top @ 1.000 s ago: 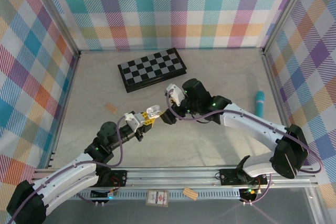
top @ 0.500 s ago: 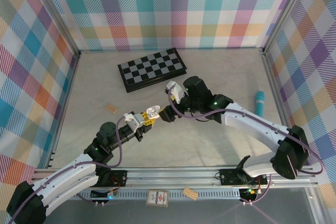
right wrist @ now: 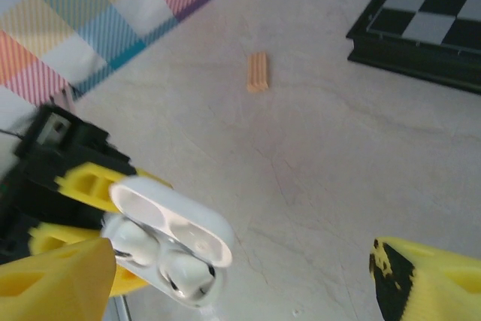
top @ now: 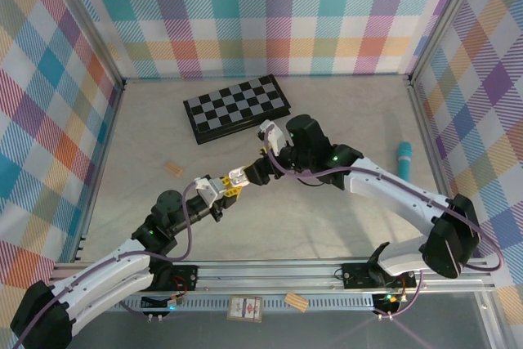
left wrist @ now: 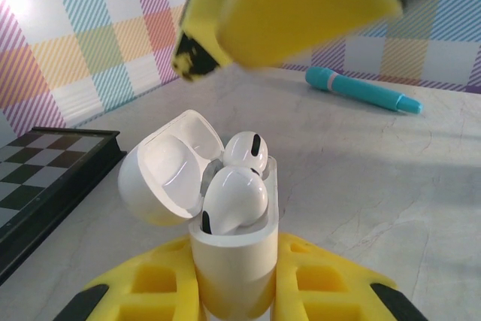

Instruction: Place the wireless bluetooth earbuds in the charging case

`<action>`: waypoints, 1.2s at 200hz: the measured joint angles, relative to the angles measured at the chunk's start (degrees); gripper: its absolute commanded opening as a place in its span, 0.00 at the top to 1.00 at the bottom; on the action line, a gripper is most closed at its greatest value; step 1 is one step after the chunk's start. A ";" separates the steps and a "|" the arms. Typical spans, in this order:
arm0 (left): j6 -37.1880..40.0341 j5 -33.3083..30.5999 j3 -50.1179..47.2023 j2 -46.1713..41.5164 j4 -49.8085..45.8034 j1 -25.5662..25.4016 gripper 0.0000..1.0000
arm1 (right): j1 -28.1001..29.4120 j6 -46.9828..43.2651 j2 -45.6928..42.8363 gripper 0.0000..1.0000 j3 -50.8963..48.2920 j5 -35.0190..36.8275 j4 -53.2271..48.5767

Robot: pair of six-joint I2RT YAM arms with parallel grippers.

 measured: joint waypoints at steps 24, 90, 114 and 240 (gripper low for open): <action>0.35 0.61 0.00 0.24 0.02 0.00 0.88 | -0.35 2.03 1.64 0.18 2.38 0.79 -0.74; 1.25 1.53 0.00 0.20 0.09 0.00 0.88 | -0.44 -0.33 13.46 0.16 16.63 2.23 -14.56; 1.42 1.73 -0.02 0.20 -0.44 0.00 0.88 | -0.50 -2.67 15.78 0.15 18.43 0.92 -19.37; 1.44 2.14 -0.02 0.81 -0.13 0.00 0.88 | -0.66 -24.44 -0.04 0.17 4.02 -6.29 -17.64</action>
